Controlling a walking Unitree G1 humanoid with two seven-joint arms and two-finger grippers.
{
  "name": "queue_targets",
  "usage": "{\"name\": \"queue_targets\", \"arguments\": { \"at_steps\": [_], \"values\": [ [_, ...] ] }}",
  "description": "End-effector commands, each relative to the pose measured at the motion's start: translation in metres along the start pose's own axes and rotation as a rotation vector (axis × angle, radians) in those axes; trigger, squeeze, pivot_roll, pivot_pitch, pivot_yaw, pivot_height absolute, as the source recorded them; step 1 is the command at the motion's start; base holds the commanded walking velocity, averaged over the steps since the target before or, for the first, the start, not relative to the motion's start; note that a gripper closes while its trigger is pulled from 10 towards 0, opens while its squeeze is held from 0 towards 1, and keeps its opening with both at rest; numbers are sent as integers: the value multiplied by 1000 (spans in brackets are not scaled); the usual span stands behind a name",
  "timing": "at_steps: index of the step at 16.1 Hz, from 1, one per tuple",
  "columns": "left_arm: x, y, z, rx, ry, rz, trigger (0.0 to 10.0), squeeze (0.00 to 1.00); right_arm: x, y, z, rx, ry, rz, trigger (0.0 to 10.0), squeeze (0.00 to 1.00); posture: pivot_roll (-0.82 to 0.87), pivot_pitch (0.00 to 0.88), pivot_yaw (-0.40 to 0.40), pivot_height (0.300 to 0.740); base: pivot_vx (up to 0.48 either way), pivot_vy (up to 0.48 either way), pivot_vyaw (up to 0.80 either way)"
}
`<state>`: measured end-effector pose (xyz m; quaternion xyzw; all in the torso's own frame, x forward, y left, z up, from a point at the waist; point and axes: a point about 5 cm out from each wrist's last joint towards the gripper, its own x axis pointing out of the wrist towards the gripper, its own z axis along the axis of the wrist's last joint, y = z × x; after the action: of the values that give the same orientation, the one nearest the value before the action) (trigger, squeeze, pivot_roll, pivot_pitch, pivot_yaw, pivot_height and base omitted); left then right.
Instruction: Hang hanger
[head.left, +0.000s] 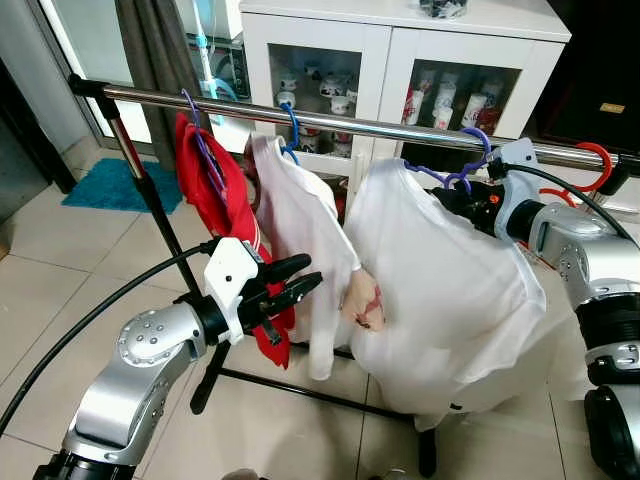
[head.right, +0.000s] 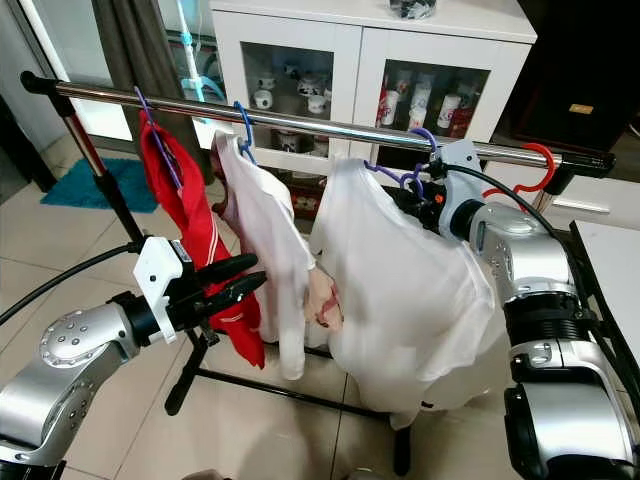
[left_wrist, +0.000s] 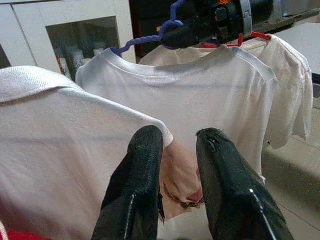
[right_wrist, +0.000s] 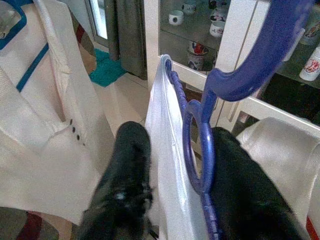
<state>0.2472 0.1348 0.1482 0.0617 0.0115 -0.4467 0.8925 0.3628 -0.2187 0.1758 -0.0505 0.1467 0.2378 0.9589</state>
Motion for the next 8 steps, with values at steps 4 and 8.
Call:
{"name": "queue_targets", "arguments": {
  "at_steps": [4,8],
  "values": [
    [0,-3,2,-5,0,-18,10000,0,0,1,2,7,-3,8,0,0,-4,44,17,740,0,0,0],
    [1,-2,2,-5,1,-20,10000,0,1,2,4,7,-10,15,0,0,-4,45,18,740,0,0,0]
  ]
}}
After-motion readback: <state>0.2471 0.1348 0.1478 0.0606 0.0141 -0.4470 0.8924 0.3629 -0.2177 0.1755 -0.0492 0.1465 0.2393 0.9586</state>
